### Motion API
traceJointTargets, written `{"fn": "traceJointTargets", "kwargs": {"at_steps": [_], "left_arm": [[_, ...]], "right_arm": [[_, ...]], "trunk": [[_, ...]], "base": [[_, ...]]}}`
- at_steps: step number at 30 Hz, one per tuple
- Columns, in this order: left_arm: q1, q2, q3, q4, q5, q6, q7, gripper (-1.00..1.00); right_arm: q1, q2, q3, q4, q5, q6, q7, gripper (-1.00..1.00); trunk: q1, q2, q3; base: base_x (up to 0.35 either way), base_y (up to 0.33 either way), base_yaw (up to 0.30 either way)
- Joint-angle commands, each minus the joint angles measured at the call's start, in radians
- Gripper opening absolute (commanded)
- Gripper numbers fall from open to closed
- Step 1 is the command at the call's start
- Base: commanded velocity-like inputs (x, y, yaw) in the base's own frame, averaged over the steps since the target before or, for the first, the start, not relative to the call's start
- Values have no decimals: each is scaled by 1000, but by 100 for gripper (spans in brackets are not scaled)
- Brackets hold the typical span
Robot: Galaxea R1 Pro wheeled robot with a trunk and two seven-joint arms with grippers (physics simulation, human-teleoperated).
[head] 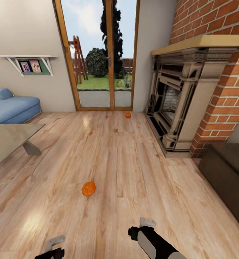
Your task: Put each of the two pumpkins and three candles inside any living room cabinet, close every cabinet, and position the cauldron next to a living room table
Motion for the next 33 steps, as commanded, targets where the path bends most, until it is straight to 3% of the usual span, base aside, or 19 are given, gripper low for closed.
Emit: {"fn": "traceJointTargets", "kwargs": {"at_steps": [1, 33], "left_arm": [[0, 0, 0, 0, 0, 0, 0, 100], [0, -1, -1, 0, 0, 0, 0, 100]], "right_arm": [[0, 0, 0, 0, 0, 0, 0, 100], [0, -5, 0, 0, 0, 0, 0, 100]], "trunk": [[0, 0, 0], [0, 0, 0]], "base": [[301, 0, 0], [292, 0, -11]]}}
